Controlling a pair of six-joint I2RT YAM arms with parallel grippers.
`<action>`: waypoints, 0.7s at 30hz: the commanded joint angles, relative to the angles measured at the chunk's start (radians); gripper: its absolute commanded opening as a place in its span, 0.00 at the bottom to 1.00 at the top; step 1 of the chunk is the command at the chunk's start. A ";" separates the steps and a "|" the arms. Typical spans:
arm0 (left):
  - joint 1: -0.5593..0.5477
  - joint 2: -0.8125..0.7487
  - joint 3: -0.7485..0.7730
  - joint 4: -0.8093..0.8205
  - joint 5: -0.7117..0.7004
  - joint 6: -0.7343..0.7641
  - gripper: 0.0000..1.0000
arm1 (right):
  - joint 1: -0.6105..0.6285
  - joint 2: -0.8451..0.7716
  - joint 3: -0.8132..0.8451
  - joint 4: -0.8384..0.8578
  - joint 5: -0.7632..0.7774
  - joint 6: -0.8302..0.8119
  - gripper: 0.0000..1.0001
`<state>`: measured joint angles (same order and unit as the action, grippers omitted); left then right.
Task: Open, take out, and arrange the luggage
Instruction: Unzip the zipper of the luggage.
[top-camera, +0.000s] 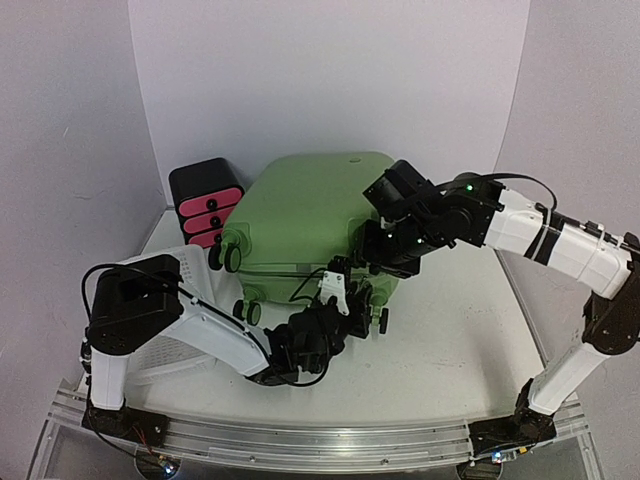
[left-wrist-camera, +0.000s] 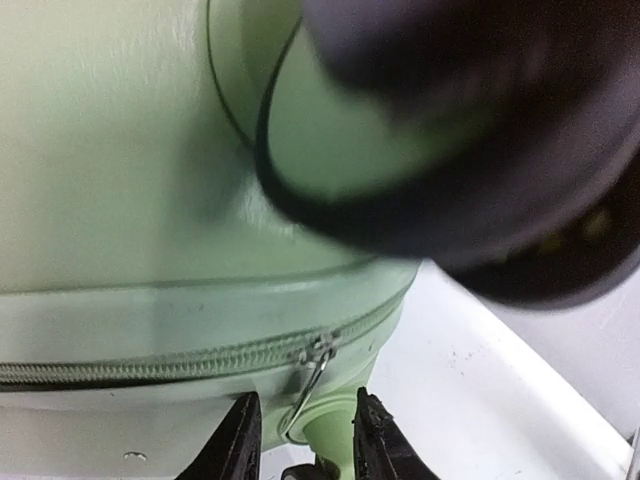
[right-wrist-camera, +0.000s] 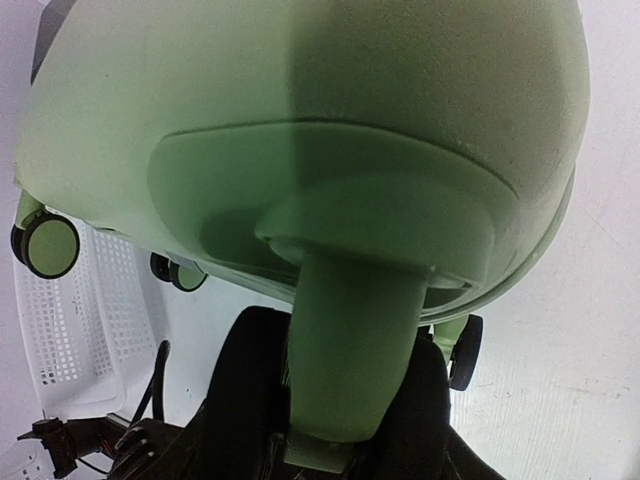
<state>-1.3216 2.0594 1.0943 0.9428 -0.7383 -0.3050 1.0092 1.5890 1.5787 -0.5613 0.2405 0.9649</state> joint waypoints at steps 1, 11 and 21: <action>-0.005 0.027 0.037 0.059 -0.010 0.026 0.33 | 0.032 -0.181 0.096 0.345 0.045 -0.104 0.22; -0.005 0.088 0.110 0.080 -0.079 0.135 0.40 | 0.032 -0.171 0.095 0.356 0.033 -0.097 0.22; 0.002 0.127 0.195 0.120 -0.126 0.230 0.32 | 0.031 -0.172 0.084 0.357 0.023 -0.082 0.21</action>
<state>-1.3334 2.1948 1.2171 0.9703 -0.8482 -0.1345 1.0092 1.5803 1.5787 -0.5407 0.2504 0.9649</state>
